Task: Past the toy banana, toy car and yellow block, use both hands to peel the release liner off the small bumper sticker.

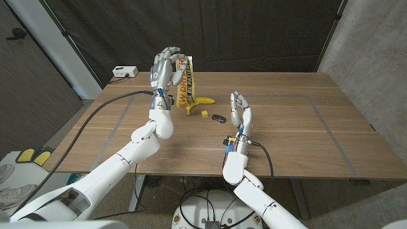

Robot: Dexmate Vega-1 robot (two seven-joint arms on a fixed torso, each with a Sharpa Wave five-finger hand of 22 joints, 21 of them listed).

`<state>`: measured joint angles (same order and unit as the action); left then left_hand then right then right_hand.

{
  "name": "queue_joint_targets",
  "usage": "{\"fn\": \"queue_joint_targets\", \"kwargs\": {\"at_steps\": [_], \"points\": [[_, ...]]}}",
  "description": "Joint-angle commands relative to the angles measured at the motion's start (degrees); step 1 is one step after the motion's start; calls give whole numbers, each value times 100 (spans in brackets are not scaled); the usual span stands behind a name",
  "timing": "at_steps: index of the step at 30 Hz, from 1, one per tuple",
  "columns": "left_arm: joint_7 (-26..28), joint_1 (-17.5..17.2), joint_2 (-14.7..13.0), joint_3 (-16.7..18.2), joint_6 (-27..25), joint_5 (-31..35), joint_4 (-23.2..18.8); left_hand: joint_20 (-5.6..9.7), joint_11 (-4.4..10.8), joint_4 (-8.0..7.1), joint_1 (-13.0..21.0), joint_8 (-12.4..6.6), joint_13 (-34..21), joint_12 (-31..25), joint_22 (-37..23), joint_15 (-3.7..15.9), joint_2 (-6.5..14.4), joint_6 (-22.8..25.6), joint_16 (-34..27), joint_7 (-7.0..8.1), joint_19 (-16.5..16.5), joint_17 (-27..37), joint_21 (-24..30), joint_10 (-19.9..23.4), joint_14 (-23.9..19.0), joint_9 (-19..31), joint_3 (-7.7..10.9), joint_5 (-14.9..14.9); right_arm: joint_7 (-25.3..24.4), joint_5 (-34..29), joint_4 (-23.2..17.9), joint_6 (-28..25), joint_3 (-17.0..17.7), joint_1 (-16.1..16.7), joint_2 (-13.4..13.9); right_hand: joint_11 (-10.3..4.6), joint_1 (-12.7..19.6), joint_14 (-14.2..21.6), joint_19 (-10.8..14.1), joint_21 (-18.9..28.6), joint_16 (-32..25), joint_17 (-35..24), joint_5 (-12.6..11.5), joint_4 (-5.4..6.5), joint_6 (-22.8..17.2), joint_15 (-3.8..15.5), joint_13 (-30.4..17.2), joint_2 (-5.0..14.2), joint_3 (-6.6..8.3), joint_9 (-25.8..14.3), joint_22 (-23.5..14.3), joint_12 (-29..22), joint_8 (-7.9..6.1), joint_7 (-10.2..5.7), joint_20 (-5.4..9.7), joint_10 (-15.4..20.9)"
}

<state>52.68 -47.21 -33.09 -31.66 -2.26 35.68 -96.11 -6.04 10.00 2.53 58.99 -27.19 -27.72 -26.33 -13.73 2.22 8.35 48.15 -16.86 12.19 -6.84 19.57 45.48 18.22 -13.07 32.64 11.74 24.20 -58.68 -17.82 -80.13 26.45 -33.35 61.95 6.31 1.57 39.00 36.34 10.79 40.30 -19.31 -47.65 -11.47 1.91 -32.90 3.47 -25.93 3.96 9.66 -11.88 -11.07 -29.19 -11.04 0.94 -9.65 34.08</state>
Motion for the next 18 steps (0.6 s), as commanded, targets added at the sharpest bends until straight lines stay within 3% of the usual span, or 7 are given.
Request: {"fn": "queue_joint_targets", "kwargs": {"at_steps": [1, 3, 6, 8, 12, 16, 18], "points": [[-1007, -40, -394, 55, 211, -433, -483, -28, -44, -54, 49, -539, -73, 32, -28, 104, 47, -95, 59, 12, 118, 52, 68, -196, 105, 297, -36, 120, 517, 334, -757, -460, -32, 115, 428, -58, 235, 111, 312, 120, -98, -9, -10, -197, -118, 115, -21, 29, 103, -23, -18, -40, -50, -13, 82, 146], [-1339, -11, -490, 51, 251, -514, -583, -68, -105, -60, 62, -610, -104, 68, -31, 6, 22, -126, 101, 18, 175, 62, 90, -326, 188, 404, -79, 182, 728, 360, -1045, -625, -7, 159, 590, -58, 262, 136, 371, 141, -113, -3, -6, -229, -138, 146, -14, 23, 111, -24, -18, -39, -55, -26, 87, 157], [-1478, -3, -504, 18, 108, -341, -685, -330, -367, -82, 92, -800, -149, 291, -23, -325, -48, -162, 256, 32, 584, 30, 47, -886, 516, 676, -233, 359, 742, 289, -1199, -735, 23, 183, 671, -73, 303, 137, 407, 154, -124, 1, -3, -270, -150, 153, -13, 28, 125, -25, -18, -45, -56, -28, 111, 176], [-1503, -19, -464, 4, -32, -235, -743, -600, -532, -117, 123, -908, -106, 539, 16, -593, -57, -177, 385, 43, 1064, -27, -83, -1307, 889, 851, -354, 501, 731, 254, -1249, -767, 39, 187, 705, -69, 319, 138, 408, 154, -134, 1, 0, -290, -191, 148, -14, 34, 131, -26, -18, -59, -69, -32, 111, 213], [-1434, -33, -361, -28, -91, -149, -715, -650, -589, -222, 115, -899, -3, 816, 151, -660, -25, -256, 562, 54, 1834, -91, -437, -1681, 1624, 913, -516, 662, 803, 273, -1358, -865, 63, 206, 779, -84, 320, 144, 411, 154, -144, 8, 7, -305, -220, 159, -5, 40, 132, -28, -17, -59, -75, -30, 112, 228], [-1639, -35, -432, -47, -36, -178, -793, -659, -685, -313, 122, -873, 110, 1045, 273, -823, -19, -239, 620, 55, 2392, -181, -797, -1981, 2220, 880, -667, 777, 904, 324, -1516, -1022, 103, 243, 856, -89, 343, 118, 411, 154, -133, 22, 11, -332, -233, 160, -10, 49, 147, -30, -17, -58, -75, -45, 109, 222], [-1800, -33, -501, -47, -15, -189, -876, -660, -694, -328, 128, -852, 138, 1112, 287, -875, -14, -248, 640, 55, 2466, -205, -857, -2100, 2365, 856, -692, 797, 957, 369, -1611, -1088, 127, 268, 890, -97, 353, 97, 402, 150, -127, 25, 13, -345, -239, 161, -12, 51, 152, -31, -17, -49, -74, -42, 99, 197]]}}
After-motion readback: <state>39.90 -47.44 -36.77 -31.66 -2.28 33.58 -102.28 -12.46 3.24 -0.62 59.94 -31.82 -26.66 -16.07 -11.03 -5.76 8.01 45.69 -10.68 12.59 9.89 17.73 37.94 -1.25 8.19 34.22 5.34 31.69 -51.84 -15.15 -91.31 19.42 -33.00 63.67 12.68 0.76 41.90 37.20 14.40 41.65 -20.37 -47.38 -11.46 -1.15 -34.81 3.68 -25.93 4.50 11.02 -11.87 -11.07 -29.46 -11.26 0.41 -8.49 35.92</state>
